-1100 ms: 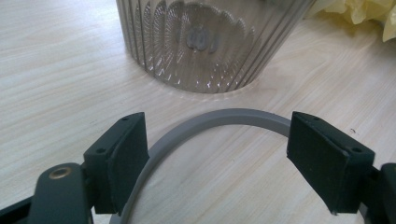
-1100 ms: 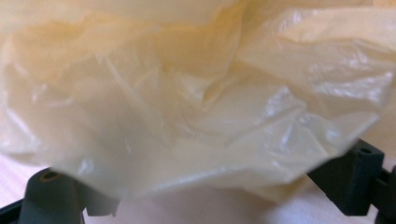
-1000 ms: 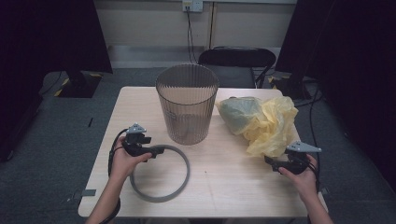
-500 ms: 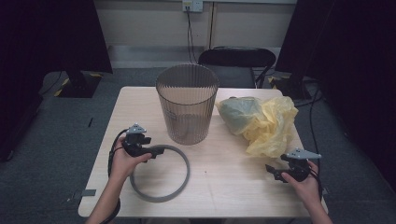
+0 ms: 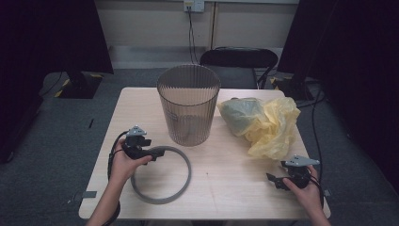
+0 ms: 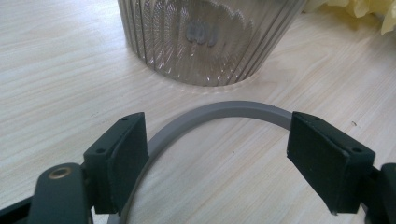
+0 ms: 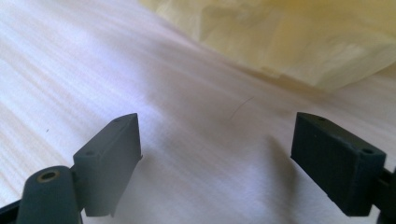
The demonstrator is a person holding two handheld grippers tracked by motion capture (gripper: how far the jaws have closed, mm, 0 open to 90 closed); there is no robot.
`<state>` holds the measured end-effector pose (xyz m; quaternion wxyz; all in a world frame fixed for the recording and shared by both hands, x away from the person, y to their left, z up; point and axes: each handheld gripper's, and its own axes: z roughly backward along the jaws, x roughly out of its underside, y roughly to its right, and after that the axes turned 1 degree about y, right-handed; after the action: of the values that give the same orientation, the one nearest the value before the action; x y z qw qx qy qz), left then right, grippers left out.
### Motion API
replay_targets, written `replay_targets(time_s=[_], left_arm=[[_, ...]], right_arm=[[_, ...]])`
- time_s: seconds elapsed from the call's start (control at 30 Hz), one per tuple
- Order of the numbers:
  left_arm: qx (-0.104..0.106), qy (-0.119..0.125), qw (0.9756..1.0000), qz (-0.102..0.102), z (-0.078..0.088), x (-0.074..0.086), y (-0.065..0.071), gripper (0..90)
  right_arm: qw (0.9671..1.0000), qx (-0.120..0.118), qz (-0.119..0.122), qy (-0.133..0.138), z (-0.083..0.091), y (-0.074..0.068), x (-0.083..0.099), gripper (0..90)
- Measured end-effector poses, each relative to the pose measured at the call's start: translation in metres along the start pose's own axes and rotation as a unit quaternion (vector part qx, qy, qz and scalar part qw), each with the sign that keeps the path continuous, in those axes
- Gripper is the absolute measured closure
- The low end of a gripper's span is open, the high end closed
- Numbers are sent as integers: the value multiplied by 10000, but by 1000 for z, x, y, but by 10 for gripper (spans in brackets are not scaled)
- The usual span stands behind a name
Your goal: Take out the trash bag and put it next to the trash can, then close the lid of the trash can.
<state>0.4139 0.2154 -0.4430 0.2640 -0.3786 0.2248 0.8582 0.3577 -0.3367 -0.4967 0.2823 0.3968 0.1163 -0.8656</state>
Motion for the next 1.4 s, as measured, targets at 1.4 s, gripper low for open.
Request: replay_targets(time_s=[1.4], left_arm=[[-307, -44, 9994, -119, 0, 19, -11, 202]], right_arm=[[9999, -45, -124, -67, -1, 0, 3, 144]])
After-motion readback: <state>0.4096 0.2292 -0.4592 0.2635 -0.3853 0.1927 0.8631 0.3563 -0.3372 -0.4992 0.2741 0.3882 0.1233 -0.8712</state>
